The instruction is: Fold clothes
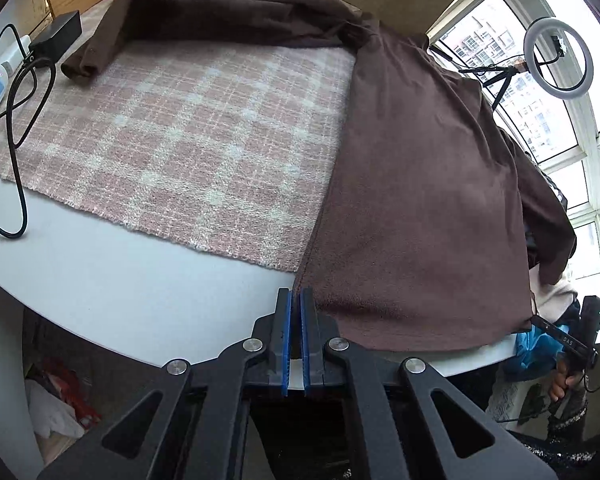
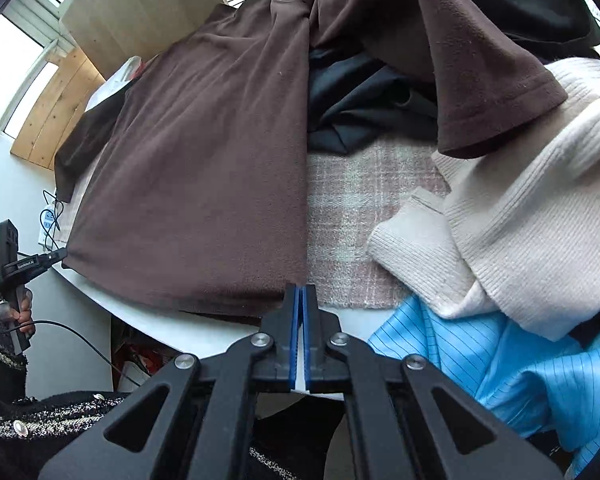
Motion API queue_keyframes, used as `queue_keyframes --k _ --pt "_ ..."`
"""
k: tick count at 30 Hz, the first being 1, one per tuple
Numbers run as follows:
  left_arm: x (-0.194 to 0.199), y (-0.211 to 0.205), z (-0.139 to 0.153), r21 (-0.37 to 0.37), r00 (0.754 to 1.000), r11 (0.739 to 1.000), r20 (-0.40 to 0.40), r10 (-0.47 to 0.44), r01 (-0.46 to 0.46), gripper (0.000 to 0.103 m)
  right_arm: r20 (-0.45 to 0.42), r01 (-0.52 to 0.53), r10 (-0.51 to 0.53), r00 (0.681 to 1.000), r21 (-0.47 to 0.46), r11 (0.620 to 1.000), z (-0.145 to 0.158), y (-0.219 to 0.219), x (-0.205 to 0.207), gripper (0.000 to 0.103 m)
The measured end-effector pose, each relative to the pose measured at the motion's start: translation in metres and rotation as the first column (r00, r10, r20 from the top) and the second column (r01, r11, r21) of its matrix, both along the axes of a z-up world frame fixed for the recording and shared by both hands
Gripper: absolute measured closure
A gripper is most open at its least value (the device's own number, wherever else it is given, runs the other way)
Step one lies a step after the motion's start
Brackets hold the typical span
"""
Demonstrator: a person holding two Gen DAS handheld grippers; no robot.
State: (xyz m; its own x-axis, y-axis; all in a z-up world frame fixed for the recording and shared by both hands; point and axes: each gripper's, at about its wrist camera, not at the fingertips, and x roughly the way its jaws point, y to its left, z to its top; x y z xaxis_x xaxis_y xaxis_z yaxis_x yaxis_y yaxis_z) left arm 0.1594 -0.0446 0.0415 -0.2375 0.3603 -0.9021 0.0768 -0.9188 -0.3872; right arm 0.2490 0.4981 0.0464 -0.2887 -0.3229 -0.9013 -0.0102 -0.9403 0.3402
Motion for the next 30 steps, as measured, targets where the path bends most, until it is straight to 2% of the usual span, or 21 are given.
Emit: queue_keyframes --k 3,7,9,13,14,16,17,20,24,28,30 --pt "-0.011 -0.007 0.023 -0.014 1.000 1.000 -0.025 -0.013 0.012 0.099 0.004 -0.056 0.056 0.998 0.025 0.998 0.023 -0.003 -0.007 0.100" --pt "-0.039 -0.022 0.067 -0.019 0.991 0.999 -0.127 -0.032 0.030 0.098 -0.148 -0.048 0.049 0.988 0.011 0.999 0.082 0.004 -0.018 0.091" --pt "-0.066 -0.025 0.091 -0.056 0.979 0.997 -0.189 -0.069 0.059 0.087 -0.226 -0.020 0.018 0.974 -0.006 1.000 0.113 0.007 -0.033 0.091" --pt "-0.139 -0.016 0.125 -0.164 0.936 0.971 -0.279 -0.213 0.172 0.079 -0.329 0.020 -0.008 0.944 0.031 0.999 0.161 0.003 -0.082 0.089" --pt "-0.157 -0.011 0.131 -0.202 0.921 0.958 -0.295 -0.256 0.201 0.074 -0.354 0.030 -0.014 0.935 0.039 0.999 0.173 0.003 -0.094 0.086" --pt "-0.192 0.003 0.133 -0.255 0.889 0.930 -0.310 -0.336 0.263 0.070 -0.404 0.051 -0.025 0.914 0.055 0.997 0.197 0.001 -0.118 0.071" --pt "-0.206 0.012 0.129 -0.278 0.876 0.913 -0.298 -0.379 0.300 0.067 -0.418 0.056 -0.021 0.908 0.073 0.996 0.204 -0.001 -0.132 0.070" --pt "-0.245 0.037 0.113 -0.337 0.839 0.857 -0.253 -0.481 0.390 0.065 -0.385 0.070 0.004 0.923 0.180 0.981 0.195 -0.003 -0.181 0.070" --pt "-0.281 0.060 0.088 -0.373 0.822 0.826 -0.225 -0.523 0.424 0.065 -0.281 0.072 0.005 0.960 0.264 0.962 0.151 0.004 -0.243 0.070" --pt "-0.320 0.076 0.064 -0.304 0.849 0.857 -0.209 -0.486 0.416 0.060 -0.169 0.038 0.012 0.986 0.286 0.958 0.094 0.018 -0.294 0.068" --pt "-0.337 0.089 0.051 -0.298 0.851 0.853 -0.184 -0.492 0.429 0.058 -0.114 0.016 0.015 0.993 0.265 0.964 0.069 0.026 -0.313 0.068"
